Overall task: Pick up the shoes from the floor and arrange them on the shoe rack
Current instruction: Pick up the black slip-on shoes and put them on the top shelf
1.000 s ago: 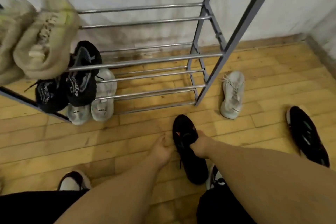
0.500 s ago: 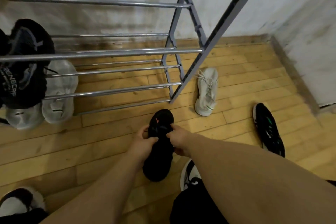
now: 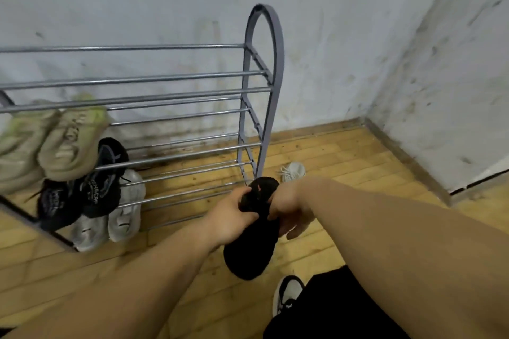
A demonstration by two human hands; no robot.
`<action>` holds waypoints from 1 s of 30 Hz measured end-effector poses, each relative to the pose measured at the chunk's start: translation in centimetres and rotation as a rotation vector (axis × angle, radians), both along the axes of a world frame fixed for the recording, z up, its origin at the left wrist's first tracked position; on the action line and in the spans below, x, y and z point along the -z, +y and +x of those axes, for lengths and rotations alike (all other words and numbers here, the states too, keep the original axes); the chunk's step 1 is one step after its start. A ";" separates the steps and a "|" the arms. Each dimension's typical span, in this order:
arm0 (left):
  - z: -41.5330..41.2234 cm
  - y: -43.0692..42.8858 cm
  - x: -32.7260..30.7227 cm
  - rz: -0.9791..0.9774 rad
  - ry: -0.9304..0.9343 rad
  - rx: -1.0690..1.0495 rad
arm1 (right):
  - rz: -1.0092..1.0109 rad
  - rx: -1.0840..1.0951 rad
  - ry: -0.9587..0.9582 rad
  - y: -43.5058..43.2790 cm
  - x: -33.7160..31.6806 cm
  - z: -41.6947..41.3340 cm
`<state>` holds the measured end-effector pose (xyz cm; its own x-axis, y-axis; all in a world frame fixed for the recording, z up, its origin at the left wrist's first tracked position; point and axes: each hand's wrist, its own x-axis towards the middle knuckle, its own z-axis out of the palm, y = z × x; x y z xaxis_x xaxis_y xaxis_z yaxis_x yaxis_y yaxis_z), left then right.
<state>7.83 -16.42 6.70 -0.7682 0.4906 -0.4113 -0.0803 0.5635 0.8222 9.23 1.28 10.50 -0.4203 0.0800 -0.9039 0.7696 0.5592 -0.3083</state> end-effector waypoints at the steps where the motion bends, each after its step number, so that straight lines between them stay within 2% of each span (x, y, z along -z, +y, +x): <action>1: -0.2 -1.4 -2.2 -0.044 0.037 0.045 | -0.036 -0.035 0.021 -1.5 -2.0 0.1; 4: -0.8 -7.2 -9.1 -0.160 0.138 0.091 | -0.053 -0.232 0.174 -7.7 -7.1 0.7; 5: -0.4 -9.6 -11.6 -0.157 0.150 0.043 | -0.062 -0.291 0.247 -9.9 -8.6 1.0; 7: 1.2 -15.0 -15.9 -0.096 0.177 -0.113 | -0.215 -0.266 0.367 -14.0 -11.2 2.0; 10: 5.5 -23.4 -19.9 0.094 0.270 -0.401 | -0.479 -0.172 0.595 -20.4 -14.6 3.4; 14: 12.7 -32.6 -20.7 0.430 0.354 -0.856 | -0.625 -0.270 0.758 -31.6 -17.2 4.8; 16: 16.4 -36.0 -19.2 0.560 0.365 -1.082 | -0.658 -0.345 0.723 -37.7 -17.4 5.8; 18: 19.6 -38.7 -16.9 0.635 0.381 -1.278 | -0.702 -0.402 0.599 -43.6 -16.9 7.2; 21: 23.1 -42.3 -13.0 0.643 0.406 -1.473 | -0.661 -0.540 0.451 -50.7 -14.9 9.0; 23: 24.7 -44.1 -10.8 0.636 0.351 -1.540 | -0.630 -0.582 0.388 -53.3 -12.2 10.0; 27: 27.0 -46.4 -5.7 0.562 0.203 -1.578 | -0.597 -0.447 0.189 -55.0 -4.8 12.2; 30: 27.4 -46.1 -2.9 0.511 0.175 -1.588 | -0.540 -0.490 0.186 -55.0 -1.8 11.5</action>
